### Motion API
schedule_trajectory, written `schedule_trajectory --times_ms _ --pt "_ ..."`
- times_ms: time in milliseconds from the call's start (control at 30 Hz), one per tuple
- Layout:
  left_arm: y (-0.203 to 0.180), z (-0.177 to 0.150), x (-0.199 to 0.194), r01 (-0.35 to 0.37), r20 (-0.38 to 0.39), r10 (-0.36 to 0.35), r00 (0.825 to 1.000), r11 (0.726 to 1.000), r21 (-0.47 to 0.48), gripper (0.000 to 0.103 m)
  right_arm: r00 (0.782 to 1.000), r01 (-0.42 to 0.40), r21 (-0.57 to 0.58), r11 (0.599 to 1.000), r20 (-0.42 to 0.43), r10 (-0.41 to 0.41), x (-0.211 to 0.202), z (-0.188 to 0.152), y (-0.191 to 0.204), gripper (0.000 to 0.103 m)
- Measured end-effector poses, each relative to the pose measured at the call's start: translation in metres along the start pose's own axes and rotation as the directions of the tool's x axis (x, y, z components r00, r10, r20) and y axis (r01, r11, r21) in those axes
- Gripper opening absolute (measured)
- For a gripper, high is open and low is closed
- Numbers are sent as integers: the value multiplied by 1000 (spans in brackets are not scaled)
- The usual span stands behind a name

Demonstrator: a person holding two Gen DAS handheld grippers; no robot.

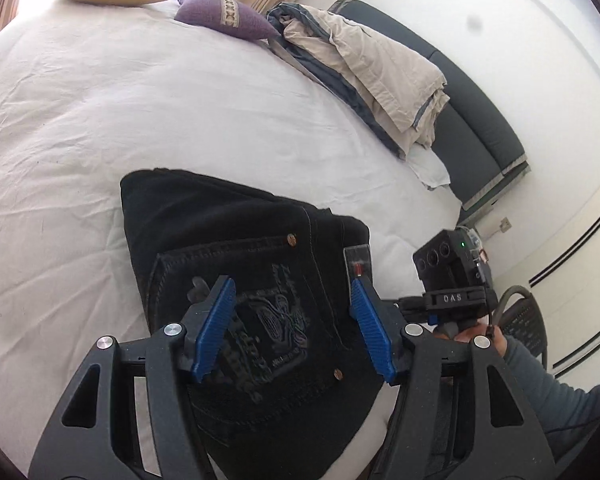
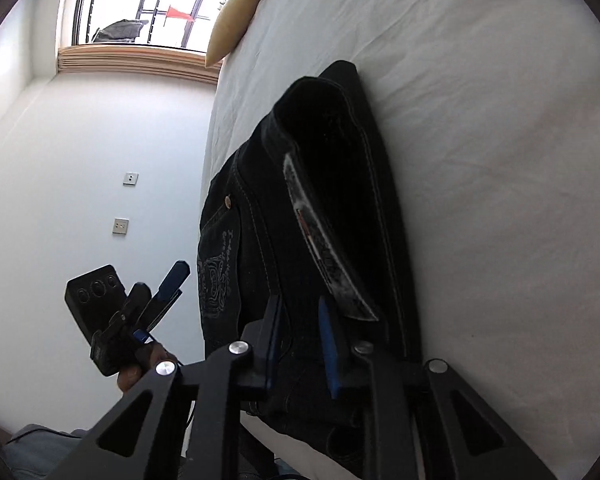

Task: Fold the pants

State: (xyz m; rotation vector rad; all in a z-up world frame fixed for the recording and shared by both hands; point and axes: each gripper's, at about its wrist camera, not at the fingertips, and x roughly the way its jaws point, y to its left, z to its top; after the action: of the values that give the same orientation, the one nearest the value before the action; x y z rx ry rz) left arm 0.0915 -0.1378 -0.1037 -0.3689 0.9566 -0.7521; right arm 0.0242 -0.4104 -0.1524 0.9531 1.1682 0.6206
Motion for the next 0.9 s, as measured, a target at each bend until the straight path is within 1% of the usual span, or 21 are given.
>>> schedule_trajectory --times_ms 33,67,100,133,167,200,267,333,400,433,500,533,600,667,733,767,833,900 --pt "10 10 3 23 2 -23 1000 1000 -4 59 1000 -21 -9 1000 11 21 -2 1 4 31" --pt "19 19 4 50 -2 -50 999 999 -16 59 998 -56 -9 998 28 56 -4 3 6 37" --pt "29 28 7 74 -11 -74 997 997 -30 59 994 -93 -9 996 49 93 -7 6 8 48" --pt "38 34 11 95 -16 -96 995 995 -41 59 991 -114 -14 993 70 115 -8 10 13 51" --pt "46 36 15 120 -29 -122 992 991 -59 59 990 -118 -13 993 80 119 -7 14 14 51" --pt "56 35 20 141 -50 -145 988 987 -83 57 992 -101 -2 995 76 101 -3 18 12 51" --pt "67 23 20 163 -61 -170 984 982 -99 57 997 -59 24 998 43 58 9 22 6 48" --pt "71 8 10 198 -47 -201 978 977 -76 57 999 -22 17 1000 35 22 14 22 5 30" --pt "73 -12 -2 256 -43 -260 965 963 -86 57 999 -40 40 998 37 38 14 18 -1 25" --pt "74 -23 -8 275 -47 -280 959 957 -89 57 998 -40 46 998 43 38 13 16 -3 21" --pt "67 -46 -15 281 -58 -285 957 957 -70 57 999 -29 56 998 48 26 13 12 -4 15" --pt "63 -55 -16 272 -68 -276 959 960 -59 57 998 -26 57 998 51 23 11 10 -6 15" --pt "50 -72 -22 286 -99 -289 952 957 -45 57 999 -4 50 999 50 1 10 6 -2 15" --pt "38 -88 -26 277 -136 -276 951 961 -12 58 999 8 31 999 46 -10 7 0 3 22" --pt "25 -106 -30 266 -167 -259 951 964 23 58 999 22 6 1000 48 -22 2 -4 12 37" --pt "19 -112 -31 261 -178 -250 952 964 41 58 998 29 -12 1000 51 -28 -2 -8 17 41" --pt "12 -122 -40 255 -200 -239 950 965 60 58 995 64 -47 997 75 -60 -14 -13 28 59" --pt "9 -124 -51 237 -205 -217 954 968 80 59 989 95 -77 992 116 -86 -30 -14 37 65"
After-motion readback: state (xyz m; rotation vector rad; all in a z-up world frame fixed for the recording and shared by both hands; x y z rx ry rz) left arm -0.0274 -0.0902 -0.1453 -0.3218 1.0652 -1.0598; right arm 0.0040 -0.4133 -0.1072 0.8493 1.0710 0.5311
